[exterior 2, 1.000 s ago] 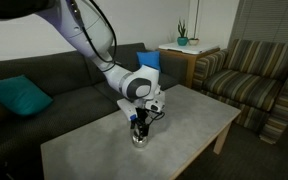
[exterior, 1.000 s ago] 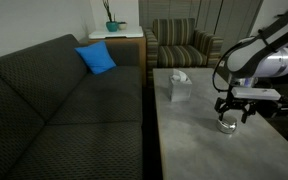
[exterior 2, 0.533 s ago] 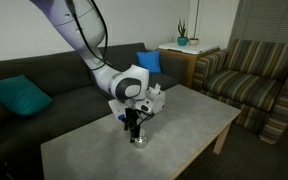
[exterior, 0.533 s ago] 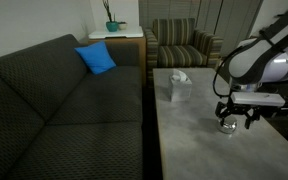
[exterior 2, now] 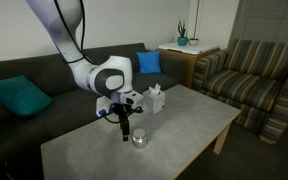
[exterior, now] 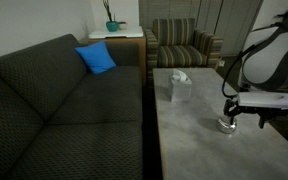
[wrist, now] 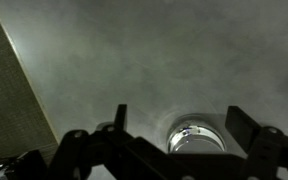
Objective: Put the silver lid on top of the silver candle container
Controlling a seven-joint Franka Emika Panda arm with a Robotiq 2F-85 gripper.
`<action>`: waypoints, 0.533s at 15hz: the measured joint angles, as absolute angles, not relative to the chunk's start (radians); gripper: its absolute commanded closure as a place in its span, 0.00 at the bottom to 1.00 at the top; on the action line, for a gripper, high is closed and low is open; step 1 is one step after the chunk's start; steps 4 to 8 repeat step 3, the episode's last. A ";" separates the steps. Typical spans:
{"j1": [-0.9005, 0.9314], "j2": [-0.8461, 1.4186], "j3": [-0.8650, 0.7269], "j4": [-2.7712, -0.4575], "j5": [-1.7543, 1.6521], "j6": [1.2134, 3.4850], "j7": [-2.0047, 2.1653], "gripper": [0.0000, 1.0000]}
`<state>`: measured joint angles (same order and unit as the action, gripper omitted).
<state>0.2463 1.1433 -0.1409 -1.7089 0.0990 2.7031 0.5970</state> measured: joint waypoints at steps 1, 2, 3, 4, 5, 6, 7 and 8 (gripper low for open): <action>0.271 1.115 -0.159 -1.758 0.099 2.728 0.618 0.00; 0.294 1.087 -0.176 -1.806 0.099 2.750 0.635 0.00; 0.315 1.063 -0.189 -1.847 0.099 2.765 0.648 0.00; 0.315 1.063 -0.189 -1.847 0.099 2.765 0.648 0.00; 0.315 1.063 -0.189 -1.847 0.099 2.765 0.648 0.00; 0.315 1.063 -0.189 -1.847 0.099 2.765 0.648 0.00; 0.315 1.063 -0.189 -1.847 0.099 2.765 0.648 0.00; 0.315 1.063 -0.189 -1.847 0.099 2.765 0.648 0.00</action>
